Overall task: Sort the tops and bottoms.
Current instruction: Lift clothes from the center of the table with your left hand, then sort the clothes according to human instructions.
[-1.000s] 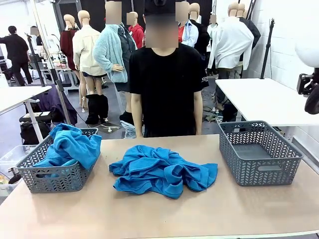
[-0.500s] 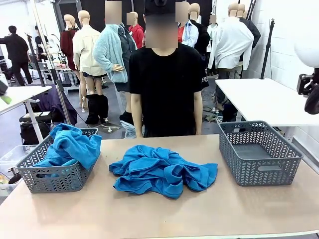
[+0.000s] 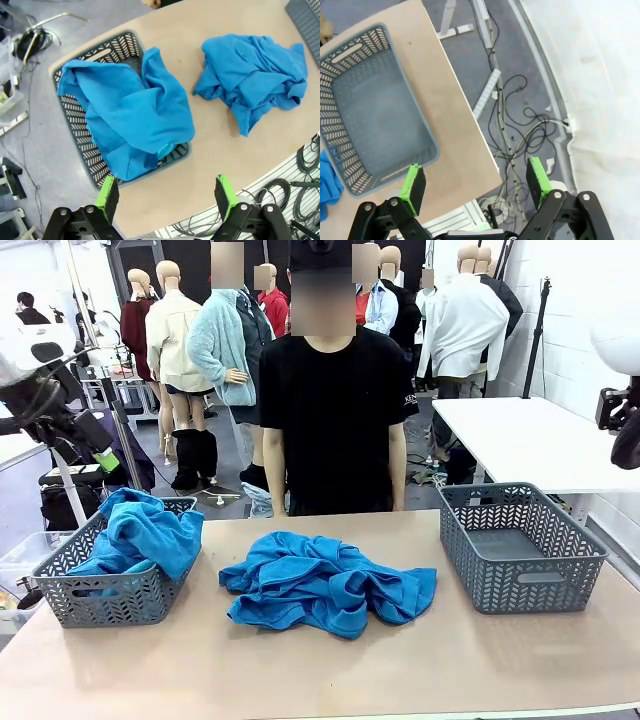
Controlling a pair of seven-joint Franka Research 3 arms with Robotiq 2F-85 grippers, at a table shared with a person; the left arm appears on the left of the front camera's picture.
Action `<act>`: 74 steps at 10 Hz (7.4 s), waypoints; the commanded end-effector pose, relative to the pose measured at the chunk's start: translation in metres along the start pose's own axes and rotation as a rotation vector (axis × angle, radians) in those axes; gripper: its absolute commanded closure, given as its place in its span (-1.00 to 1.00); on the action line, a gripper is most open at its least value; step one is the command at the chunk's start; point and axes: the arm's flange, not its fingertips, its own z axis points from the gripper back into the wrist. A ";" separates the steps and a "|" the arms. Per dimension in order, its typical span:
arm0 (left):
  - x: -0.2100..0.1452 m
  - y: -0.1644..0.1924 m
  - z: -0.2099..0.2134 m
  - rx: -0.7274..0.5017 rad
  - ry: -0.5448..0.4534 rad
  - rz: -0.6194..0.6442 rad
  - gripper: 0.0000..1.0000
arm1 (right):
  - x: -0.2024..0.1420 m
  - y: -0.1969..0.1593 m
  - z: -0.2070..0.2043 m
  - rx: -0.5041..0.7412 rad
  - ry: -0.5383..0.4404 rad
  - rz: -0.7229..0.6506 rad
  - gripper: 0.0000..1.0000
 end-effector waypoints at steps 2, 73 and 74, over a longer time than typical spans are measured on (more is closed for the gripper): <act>-0.002 0.015 -0.003 0.014 0.011 0.035 -1.00 | 0.001 0.000 0.002 -0.003 0.011 -0.019 -1.00; 0.170 -0.289 0.131 0.136 -0.240 -0.795 1.00 | 0.001 0.000 0.002 -0.003 0.011 -0.019 -1.00; 0.188 -0.290 0.133 0.114 -0.254 -0.821 1.00 | 0.001 0.000 0.002 -0.003 0.011 -0.019 -1.00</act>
